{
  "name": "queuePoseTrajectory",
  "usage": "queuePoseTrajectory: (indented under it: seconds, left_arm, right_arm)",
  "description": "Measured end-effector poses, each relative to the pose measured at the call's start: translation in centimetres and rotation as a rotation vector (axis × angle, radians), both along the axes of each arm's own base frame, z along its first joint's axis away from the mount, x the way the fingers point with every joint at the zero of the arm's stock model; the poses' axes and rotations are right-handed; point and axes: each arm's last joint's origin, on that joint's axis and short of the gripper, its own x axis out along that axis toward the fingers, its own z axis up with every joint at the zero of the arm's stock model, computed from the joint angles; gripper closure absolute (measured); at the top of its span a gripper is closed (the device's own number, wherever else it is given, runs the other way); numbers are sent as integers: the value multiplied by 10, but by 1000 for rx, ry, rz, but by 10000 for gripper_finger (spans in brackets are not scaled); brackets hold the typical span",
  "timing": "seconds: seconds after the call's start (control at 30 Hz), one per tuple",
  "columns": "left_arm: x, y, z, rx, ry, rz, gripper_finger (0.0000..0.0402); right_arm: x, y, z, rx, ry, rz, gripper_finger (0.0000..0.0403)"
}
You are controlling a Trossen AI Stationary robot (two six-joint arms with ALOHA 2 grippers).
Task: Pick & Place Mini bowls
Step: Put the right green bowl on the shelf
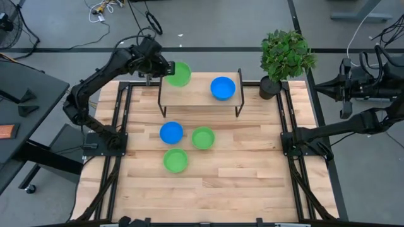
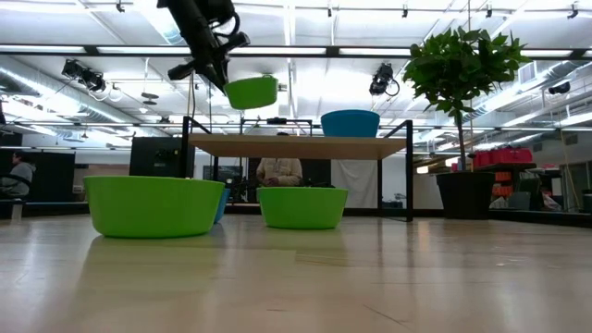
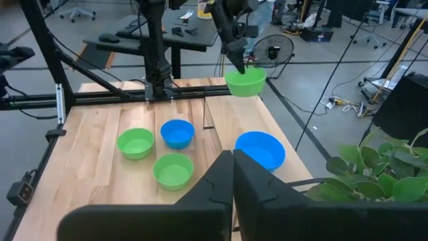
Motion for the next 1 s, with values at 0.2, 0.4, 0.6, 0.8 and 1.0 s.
queuePoseTrajectory:
  seconds: [0.2,0.4,0.6,0.8,1.0]
  left_arm:
    - [11,11,-18,-59,27,-23,397]
    - [20,19,-34,-106,50,-51,397]
    - [24,22,-40,-123,66,-55,397]
    - [26,24,-46,-134,94,-70,397]
    - [27,24,-52,-156,123,-74,397]
  right_arm:
    - [-1,0,-1,19,12,-7,395]
    - [-1,0,-2,36,11,-13,395]
    - [-1,0,-2,36,11,-13,395]
    - [-1,0,-2,37,19,-14,395]
    - [-1,0,-2,37,20,-13,395]
